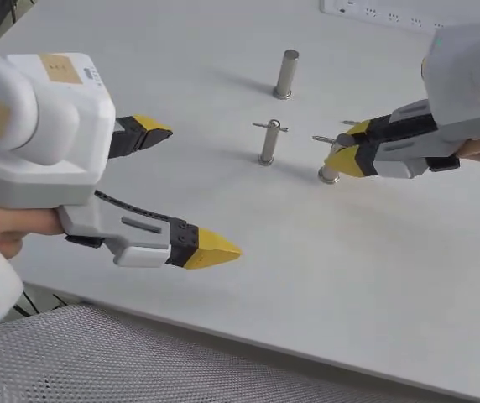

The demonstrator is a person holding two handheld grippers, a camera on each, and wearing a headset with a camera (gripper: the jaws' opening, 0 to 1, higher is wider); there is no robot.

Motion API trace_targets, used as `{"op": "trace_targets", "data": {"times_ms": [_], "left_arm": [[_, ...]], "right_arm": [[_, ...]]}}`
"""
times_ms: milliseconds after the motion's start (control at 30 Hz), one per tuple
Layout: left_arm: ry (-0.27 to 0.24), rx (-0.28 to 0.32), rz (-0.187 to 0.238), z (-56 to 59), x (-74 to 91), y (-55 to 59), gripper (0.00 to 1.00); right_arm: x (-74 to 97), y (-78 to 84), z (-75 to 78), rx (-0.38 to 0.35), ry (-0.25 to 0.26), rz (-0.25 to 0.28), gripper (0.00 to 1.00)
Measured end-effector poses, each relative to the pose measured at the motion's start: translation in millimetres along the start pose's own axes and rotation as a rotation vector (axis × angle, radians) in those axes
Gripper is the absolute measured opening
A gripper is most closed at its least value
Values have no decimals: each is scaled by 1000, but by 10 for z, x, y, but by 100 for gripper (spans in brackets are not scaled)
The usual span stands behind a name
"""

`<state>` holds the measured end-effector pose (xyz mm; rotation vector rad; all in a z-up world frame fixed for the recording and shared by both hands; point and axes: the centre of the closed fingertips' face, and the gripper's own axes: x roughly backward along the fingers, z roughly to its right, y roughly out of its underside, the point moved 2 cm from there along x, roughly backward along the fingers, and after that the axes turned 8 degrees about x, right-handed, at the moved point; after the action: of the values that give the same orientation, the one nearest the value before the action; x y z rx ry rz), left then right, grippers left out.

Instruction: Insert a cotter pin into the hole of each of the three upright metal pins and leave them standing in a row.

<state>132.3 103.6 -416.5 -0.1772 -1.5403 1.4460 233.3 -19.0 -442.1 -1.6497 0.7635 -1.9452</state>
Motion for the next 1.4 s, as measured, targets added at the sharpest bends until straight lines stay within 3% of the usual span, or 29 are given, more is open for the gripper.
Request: {"op": "trace_targets", "data": {"times_ms": [467,600,1400], "left_arm": [[-5,21,-24,-76,22,125,93],[14,15,-44,-55,9,158,93],[33,6,-68,7,-9,155,93]], "right_arm": [[-32,23,42,-13,-4,4,8],[-32,35,51,-9,-1,0,8],[-76,-50,9,5,-35,23,9]]}}
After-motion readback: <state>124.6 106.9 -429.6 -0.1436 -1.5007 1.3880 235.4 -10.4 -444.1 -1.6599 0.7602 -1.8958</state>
